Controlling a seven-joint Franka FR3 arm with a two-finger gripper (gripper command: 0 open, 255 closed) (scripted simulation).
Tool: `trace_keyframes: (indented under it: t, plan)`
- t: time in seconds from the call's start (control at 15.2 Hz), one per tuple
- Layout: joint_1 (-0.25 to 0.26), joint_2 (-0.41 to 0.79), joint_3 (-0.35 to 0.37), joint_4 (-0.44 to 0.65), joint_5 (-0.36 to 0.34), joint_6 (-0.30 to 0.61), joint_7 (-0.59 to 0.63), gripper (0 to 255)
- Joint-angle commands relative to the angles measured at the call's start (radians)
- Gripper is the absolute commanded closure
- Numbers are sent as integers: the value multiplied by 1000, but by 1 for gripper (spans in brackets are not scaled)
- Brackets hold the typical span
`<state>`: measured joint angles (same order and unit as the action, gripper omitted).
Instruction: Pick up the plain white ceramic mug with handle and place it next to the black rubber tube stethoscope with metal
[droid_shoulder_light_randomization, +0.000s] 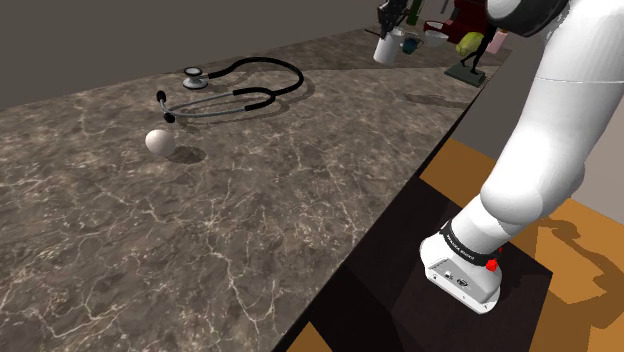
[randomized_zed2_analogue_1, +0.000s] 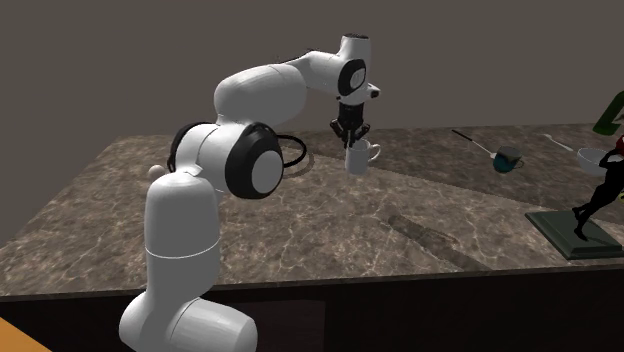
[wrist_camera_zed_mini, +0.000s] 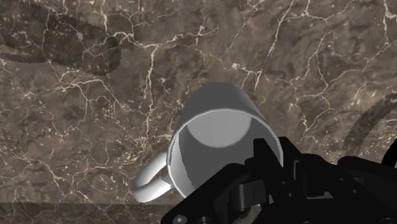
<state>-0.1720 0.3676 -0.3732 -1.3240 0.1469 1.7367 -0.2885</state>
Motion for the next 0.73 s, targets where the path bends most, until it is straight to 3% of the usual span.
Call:
trace_keyframes:
  t: [0.0, 0.4, 0.66]
  plan:
    - [-3, 3, -1, 30, 1, -28, 1, 255]
    - [-17, 24, -1, 132, 8, -109, 2, 255]
    - [71, -72, 17, -13, -36, -52, 89, 255]
